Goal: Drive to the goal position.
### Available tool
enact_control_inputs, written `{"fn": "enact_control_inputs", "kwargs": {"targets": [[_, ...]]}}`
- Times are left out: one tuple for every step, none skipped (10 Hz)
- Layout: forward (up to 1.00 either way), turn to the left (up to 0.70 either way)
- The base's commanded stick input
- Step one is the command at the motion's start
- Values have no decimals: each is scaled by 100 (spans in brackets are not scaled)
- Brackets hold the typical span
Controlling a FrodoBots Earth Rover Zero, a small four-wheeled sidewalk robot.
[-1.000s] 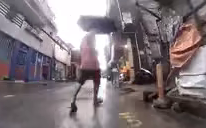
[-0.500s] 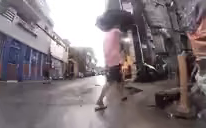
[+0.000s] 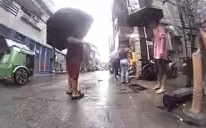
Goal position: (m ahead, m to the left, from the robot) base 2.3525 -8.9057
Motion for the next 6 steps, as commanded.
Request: {"fn": "enact_control_inputs", "kwargs": {"targets": [[7,0],[90,0],[99,0],[99,0],[99,0],[99,0]]}}
